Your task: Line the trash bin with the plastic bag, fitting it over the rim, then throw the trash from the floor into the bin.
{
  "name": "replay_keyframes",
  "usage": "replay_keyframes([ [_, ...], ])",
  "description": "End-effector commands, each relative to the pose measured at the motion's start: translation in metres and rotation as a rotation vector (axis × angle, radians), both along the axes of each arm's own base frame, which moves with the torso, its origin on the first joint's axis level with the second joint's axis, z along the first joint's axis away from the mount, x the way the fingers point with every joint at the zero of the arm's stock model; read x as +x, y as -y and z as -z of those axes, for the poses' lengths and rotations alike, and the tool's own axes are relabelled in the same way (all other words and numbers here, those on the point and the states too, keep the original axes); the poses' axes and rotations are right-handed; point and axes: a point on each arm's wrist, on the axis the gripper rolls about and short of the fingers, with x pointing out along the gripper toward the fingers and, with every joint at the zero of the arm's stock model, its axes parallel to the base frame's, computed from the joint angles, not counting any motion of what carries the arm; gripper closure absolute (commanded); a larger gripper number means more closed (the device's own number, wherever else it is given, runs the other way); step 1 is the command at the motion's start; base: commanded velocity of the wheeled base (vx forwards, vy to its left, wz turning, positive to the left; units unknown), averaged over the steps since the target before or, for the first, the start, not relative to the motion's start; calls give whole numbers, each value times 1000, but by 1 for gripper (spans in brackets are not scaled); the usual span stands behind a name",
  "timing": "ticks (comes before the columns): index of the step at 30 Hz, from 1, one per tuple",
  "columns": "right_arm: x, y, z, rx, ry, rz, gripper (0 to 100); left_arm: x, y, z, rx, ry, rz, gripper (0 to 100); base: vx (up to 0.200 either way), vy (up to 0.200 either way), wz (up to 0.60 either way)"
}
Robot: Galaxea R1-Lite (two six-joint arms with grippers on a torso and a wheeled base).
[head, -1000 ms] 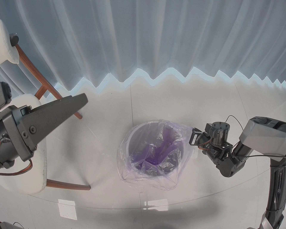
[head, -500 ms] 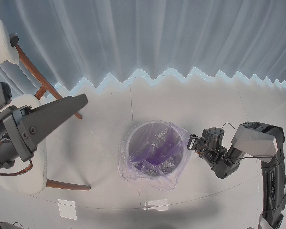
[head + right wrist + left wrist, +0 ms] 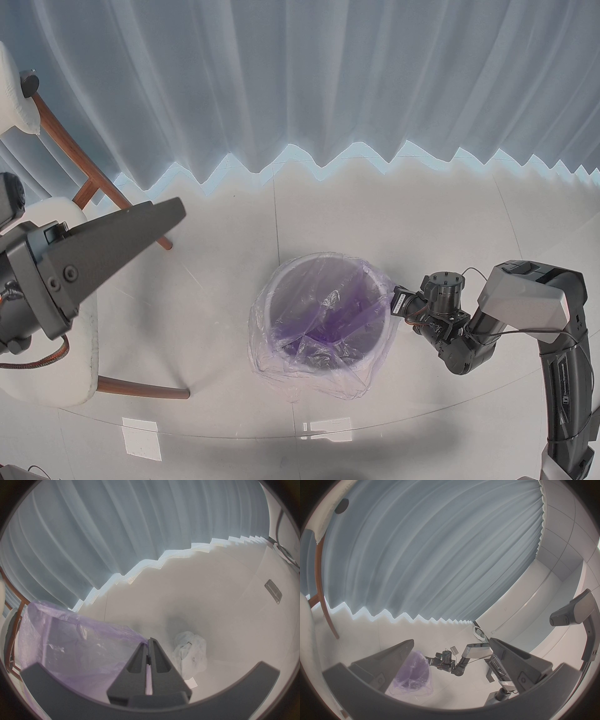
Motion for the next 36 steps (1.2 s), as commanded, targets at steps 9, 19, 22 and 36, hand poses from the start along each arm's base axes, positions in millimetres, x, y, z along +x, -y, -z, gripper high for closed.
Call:
replay_keyframes([
  [9, 7, 3, 20, 4, -20, 8, 100, 0, 0, 0, 0, -1, 2, 0, 0, 0, 0],
  [19, 10, 2, 24, 5, -14, 8, 100, 1, 1, 1, 2, -3, 2, 0, 0, 0, 0],
  [22, 12, 2, 19, 8, 1, 8, 100, 1, 1, 1, 2, -5, 2, 0, 0, 0, 0],
  [36, -5, 10, -31, 42, 108, -5, 0, 16, 9, 10, 45, -45, -24, 0, 0, 0, 0],
])
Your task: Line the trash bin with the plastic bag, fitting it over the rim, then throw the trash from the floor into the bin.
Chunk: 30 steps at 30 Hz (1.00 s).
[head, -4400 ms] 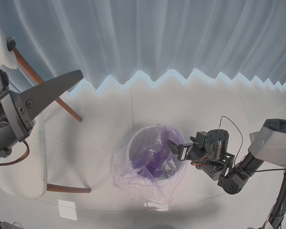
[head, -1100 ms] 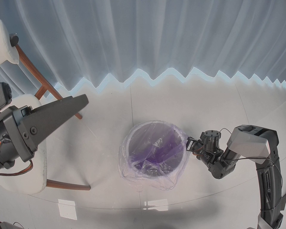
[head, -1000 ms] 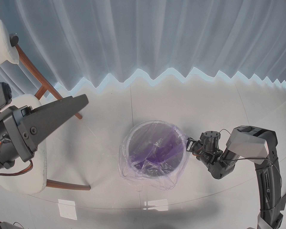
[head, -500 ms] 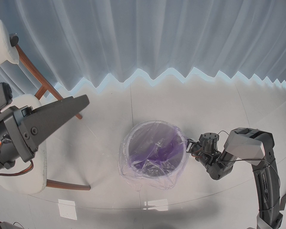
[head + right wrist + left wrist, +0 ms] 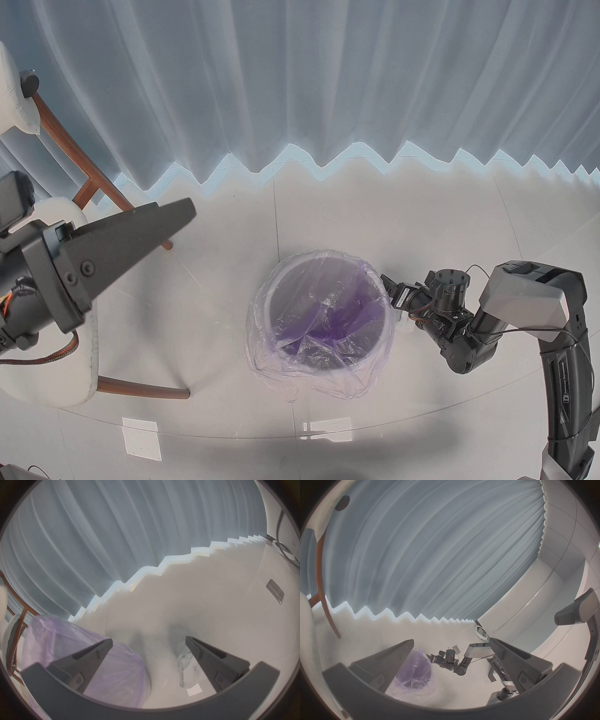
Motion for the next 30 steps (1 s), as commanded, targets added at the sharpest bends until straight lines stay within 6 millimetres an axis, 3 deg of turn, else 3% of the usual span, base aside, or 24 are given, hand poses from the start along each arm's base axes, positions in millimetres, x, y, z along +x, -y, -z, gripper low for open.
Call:
replay_keyframes([
  [1, -10, 4, -33, 11, 47, -9, 0, 10, 6, 9, 32, -35, -2, 0, 0, 0, 0],
  [8, -12, 21, -66, 20, 122, 29, 0, 7, 6, 15, 43, -59, 20, 0, 0, 0, 0],
  [13, -20, 36, -101, 33, 200, 58, 0, 6, 7, 23, 67, -76, 123, 0, 0, 0, 0],
  [17, -37, 40, -133, 58, 238, 68, 0, 5, 7, 45, 114, -141, 142, 0, 0, 0, 0],
  [20, -68, 39, -154, 124, 216, 62, 0, 20, 16, 40, 103, -134, 137, 0, 0, 0, 0],
  [24, -99, 33, -165, 230, 196, 48, 0, 44, 18, 35, 47, -90, 80, 0, 0, 0, 0],
  [27, -133, 30, -168, 303, 173, 36, 0, 55, 19, 48, 0, -12, 59, 0, 0, 0, 0],
  [28, -133, 30, -168, 303, 173, 36, 0, 55, 19, 48, 0, -12, 59, 0, 0, 0, 0],
  [30, -170, 23, -170, 361, 151, -6, 0, 64, 23, 64, -23, 39, 44, 0, 0, 0, 0],
])
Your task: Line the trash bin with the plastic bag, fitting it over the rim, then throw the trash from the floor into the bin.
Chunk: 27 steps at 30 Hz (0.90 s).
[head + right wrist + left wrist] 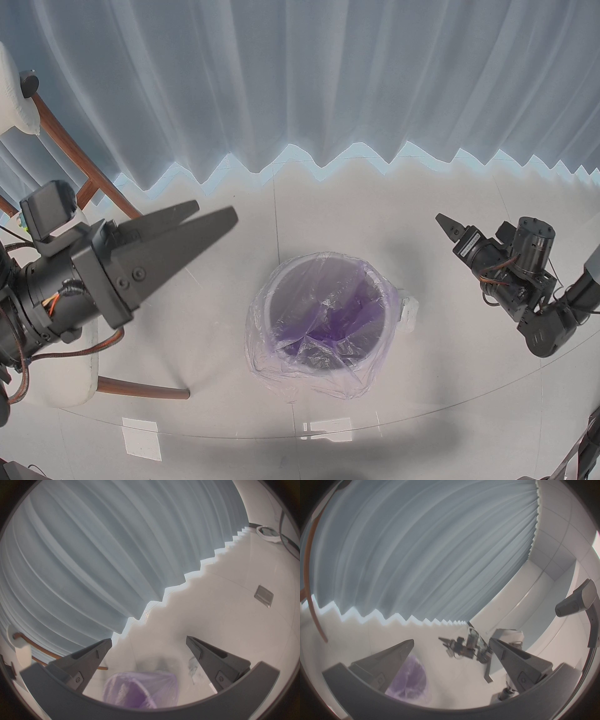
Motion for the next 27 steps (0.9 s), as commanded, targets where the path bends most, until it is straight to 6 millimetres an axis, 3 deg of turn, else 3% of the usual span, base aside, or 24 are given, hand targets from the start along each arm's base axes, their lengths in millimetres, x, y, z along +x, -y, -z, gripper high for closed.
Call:
replay_keyframes([
  [1, -87, -14, -24, 143, 11, -90, 0, 35, 10, 46, 11, -26, -53, 0, 0, 0, 0],
  [5, -119, -24, -22, 205, -9, -158, 0, 49, 17, 51, 13, -23, -99, 0, 0, 0, 0],
  [8, -150, -25, -6, 234, -72, -189, 0, 59, 20, 56, 24, -28, -177, 0, 0, 0, 0],
  [10, -156, -23, -5, 247, -75, -189, 0, 60, 20, 62, 53, -21, -173, 0, 0, 0, 0],
  [11, -167, -19, -6, 285, -67, -189, 0, 55, 19, 78, 130, 28, -143, 0, 0, 0, 0],
  [13, -178, -14, -16, 360, -14, -191, 0, 52, 15, 91, 188, 147, -68, 0, 0, 0, 0],
  [17, -198, -8, -28, 483, 52, -216, 0, 72, 21, 79, 160, 243, -110, 0, 0, 0, 0],
  [19, -204, -6, -23, 496, 34, -224, 0, 86, 28, 65, 118, 243, -217, 0, 0, 0, 0],
  [23, -202, -8, 6, 462, -125, -245, 0, 117, 43, 46, -27, 198, -369, 0, 0, 0, 0],
  [27, -185, -11, 32, 421, -282, -192, 0, 131, 34, 64, -4, 127, -350, 0, 0, 0, 0],
])
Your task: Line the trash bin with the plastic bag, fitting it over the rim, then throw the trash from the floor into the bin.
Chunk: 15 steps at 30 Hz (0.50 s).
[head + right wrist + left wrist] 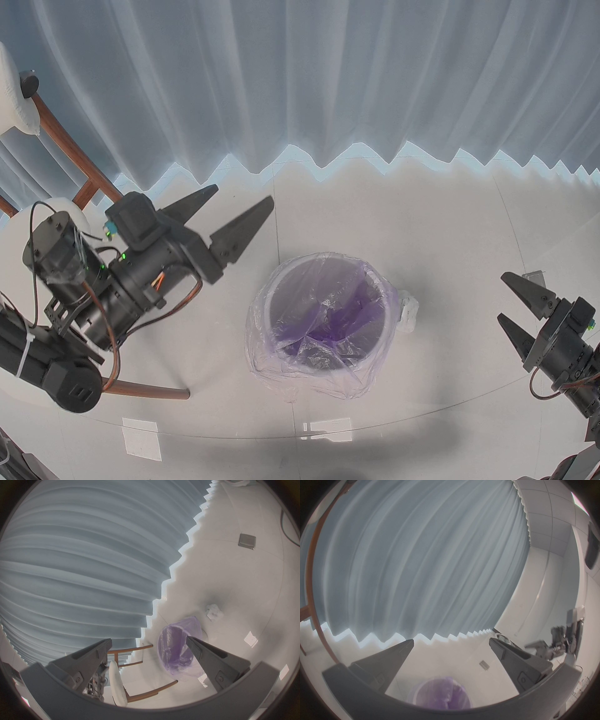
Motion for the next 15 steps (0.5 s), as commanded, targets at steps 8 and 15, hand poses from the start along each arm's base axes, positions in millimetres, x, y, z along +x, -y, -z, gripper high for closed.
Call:
replay_keyframes([
  [8, 14, 14, 46, -22, -252, 80, 0, 54, 4, 45, -50, -266, 16, 0, 0, 0, 0],
  [15, 15, 13, 47, 5, -268, 81, 0, 64, 15, 75, -60, -410, 87, 0, 0, 0, 0],
])
